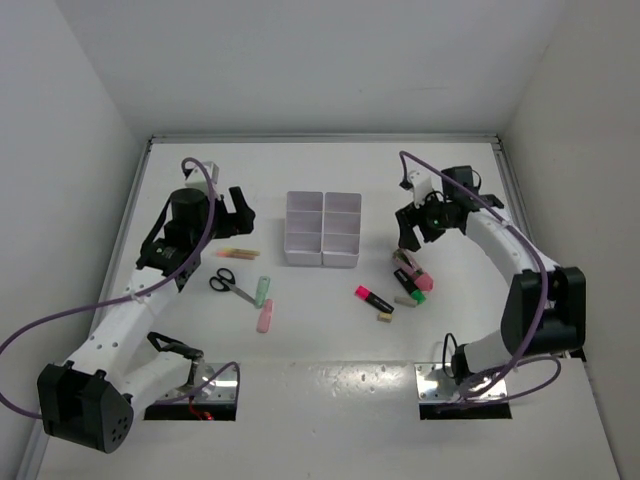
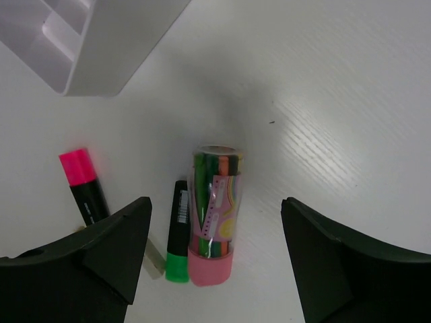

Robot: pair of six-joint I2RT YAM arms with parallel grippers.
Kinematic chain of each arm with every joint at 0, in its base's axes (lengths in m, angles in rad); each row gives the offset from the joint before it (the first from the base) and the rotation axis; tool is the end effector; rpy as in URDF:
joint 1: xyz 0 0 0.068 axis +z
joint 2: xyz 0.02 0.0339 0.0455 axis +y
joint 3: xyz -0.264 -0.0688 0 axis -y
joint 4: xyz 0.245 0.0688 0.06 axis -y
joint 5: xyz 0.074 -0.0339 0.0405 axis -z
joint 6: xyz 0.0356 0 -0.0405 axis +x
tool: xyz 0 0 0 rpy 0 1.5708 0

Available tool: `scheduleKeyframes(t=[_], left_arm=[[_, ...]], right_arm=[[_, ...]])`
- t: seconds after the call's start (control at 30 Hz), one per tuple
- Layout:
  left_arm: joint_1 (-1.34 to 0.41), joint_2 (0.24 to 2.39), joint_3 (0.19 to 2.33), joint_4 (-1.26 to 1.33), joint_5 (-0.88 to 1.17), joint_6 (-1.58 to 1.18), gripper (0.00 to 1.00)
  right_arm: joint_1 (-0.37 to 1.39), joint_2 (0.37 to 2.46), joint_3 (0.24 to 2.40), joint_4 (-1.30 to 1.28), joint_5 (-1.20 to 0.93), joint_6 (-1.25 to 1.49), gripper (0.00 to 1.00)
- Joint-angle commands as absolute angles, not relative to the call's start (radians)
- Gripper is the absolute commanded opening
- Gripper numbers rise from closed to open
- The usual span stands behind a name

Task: Sort the stationery into containers
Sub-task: Pick up the stationery from the center of the board.

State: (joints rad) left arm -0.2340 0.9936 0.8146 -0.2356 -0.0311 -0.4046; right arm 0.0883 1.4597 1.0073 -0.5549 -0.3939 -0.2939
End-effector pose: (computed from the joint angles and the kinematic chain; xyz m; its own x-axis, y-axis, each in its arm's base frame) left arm 0.2221 -0.0518 0.3060 -0.4405 -0.2995 -0.8463 0.0333 0.9366 -0.3488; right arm 0.2920 0.0396 0.2324 -0.7232 -0.3326 -0.6052 -0.5173 0.8415 0.1558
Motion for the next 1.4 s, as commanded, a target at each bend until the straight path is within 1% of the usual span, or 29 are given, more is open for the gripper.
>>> scheduleKeyframes(t=[0.0, 0.27, 0.33, 0.43, 0.63, 0.8, 0.87, 0.9, 1.07, 1.13, 1.17, 1.27, 1.3, 1.37], left_arm=[[-0.232, 0.994, 0.856, -0.221, -0.012, -0.413, 0.94], [-0.232, 1.005, 0.865, -0.221, -0.003, -0.413, 0.94], [-0.232, 1.005, 0.865, -0.221, -0.003, -0.413, 0.94], [-0.232, 1.005, 0.865, -0.221, -0.003, -0.413, 0.96], [-0.232, 1.014, 0.865, -0.221, 0.006, -0.413, 0.96], [-0.232, 1.014, 0.865, -0.221, 0.006, -0.413, 0.96], [-0.232, 1.014, 0.865, -0.221, 0.006, -0.413, 0.96], [-0.232, 1.014, 0.865, -0.221, 0.006, -0.413, 0.96], [-0.232, 1.014, 0.865, -0.23, 0.006, -0.413, 0.96], [-0.232, 1.014, 0.865, -0.23, 0.006, -0.413, 0.96], [-0.232, 1.014, 0.865, -0.23, 0.006, -0.413, 0.96], [-0.232, 1.014, 0.865, -0.23, 0.006, -0.413, 0.96], [-0.232, 1.014, 0.865, -0.23, 0.006, -0.413, 0.96], [-0.232, 1.014, 0.865, -0.23, 0.006, -0.413, 0.96]], right_arm=[[0.144, 1.519, 1.055, -0.58, -0.373, -0.328, 0.79], [0.271, 1.661, 1.104, -0.566, -0.141, -0.328, 0.79], [0.29, 1.678, 1.104, -0.566, -0.111, -0.319, 0.79], [0.305, 1.709, 1.104, -0.557, -0.007, -0.31, 0.79], [0.325, 1.753, 1.104, -0.548, 0.041, -0.29, 0.79], [0.325, 1.789, 1.104, -0.548, 0.064, -0.281, 0.74], [0.325, 1.808, 1.104, -0.539, 0.064, -0.281, 0.69], [0.325, 1.809, 1.104, -0.538, 0.064, -0.281, 0.69], [0.325, 1.836, 1.104, -0.538, 0.055, -0.272, 0.59], [0.325, 1.836, 1.104, -0.538, 0.055, -0.272, 0.49], [0.325, 1.836, 1.104, -0.538, 0.055, -0.272, 0.4], [0.325, 1.827, 1.104, -0.551, 0.055, -0.262, 0.27], [0.325, 1.827, 1.104, -0.551, 0.046, -0.262, 0.19], [0.316, 1.777, 1.104, -0.56, 0.046, -0.253, 0.08]])
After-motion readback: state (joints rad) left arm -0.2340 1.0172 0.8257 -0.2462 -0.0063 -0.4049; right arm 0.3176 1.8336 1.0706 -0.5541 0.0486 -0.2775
